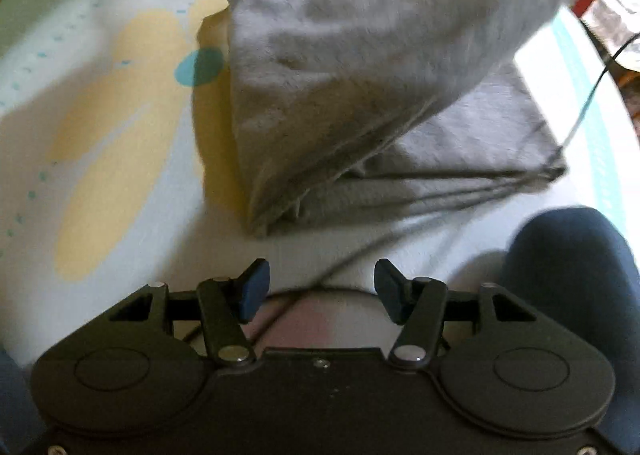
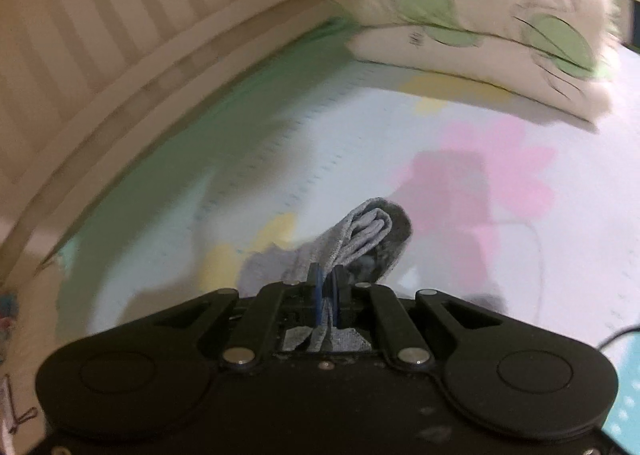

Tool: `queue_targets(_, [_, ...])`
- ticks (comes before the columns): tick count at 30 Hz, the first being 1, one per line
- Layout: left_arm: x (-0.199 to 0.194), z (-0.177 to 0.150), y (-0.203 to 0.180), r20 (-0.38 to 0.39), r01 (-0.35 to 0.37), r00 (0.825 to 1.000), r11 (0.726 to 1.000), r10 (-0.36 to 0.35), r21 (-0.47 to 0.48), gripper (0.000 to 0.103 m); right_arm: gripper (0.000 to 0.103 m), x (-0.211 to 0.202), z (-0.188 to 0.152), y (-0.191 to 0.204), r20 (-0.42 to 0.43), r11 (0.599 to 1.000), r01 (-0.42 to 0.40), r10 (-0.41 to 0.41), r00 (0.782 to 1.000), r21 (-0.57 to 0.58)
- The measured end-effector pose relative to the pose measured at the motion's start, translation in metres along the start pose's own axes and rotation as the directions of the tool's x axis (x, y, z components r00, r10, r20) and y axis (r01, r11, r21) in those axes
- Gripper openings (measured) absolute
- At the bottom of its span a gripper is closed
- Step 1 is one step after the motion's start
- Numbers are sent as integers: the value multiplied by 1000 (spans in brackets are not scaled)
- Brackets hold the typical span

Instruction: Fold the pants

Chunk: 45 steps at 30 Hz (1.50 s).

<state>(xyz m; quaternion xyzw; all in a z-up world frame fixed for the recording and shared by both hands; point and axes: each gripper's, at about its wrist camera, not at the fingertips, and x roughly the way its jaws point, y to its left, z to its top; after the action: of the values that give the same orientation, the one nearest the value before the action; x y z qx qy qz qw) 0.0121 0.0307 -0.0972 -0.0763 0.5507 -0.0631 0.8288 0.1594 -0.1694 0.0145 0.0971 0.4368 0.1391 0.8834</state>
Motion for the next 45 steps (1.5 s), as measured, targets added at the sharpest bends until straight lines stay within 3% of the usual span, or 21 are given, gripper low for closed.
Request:
queue_targets(6, [-47, -1, 20, 109, 64, 992, 998, -63, 1, 62, 6, 23, -50, -51, -84, 991, 77, -69, 994, 109])
queue_targets(10, [-57, 37, 26, 204, 61, 978, 997, -50, -49, 65, 5, 39, -81, -69, -124, 983, 116, -99, 987, 141])
queue_targets(14, [-41, 78, 21, 230, 30, 973, 997, -13, -74, 65, 8, 47, -90, -72, -98, 982, 117, -104, 990, 145])
queue_targets(16, [-30, 93, 14, 227, 15, 974, 997, 2, -73, 65, 16, 43, -94, -73, -65, 984, 101, -92, 994, 146])
queue_targets(19, [-16, 108, 7, 215, 3, 977, 998, 10, -57, 65, 39, 39, -94, -72, -21, 986, 117, -116, 993, 117])
queue_targets(25, [39, 106, -9, 92, -59, 994, 998, 57, 14, 65, 40, 49, -106, -75, -58, 993, 96, -92, 994, 73])
queue_targets(28, [56, 100, -12, 82, -96, 993, 993, 91, 64, 67, 42, 58, -113, -81, -62, 994, 65, -59, 996, 89])
queue_targets(31, [56, 98, -14, 95, -110, 990, 990, 102, 86, 68, 43, 67, -116, -90, -57, 990, 36, -29, 998, 134])
queue_targets(39, [46, 104, 0, 79, -50, 996, 998, 47, 32, 67, 46, 82, -116, -117, 7, 953, -86, 88, 996, 289])
queue_targets(45, [26, 99, -2, 127, -85, 989, 996, 81, 24, 66, 47, 84, -113, -125, -9, 923, -100, 111, 994, 372])
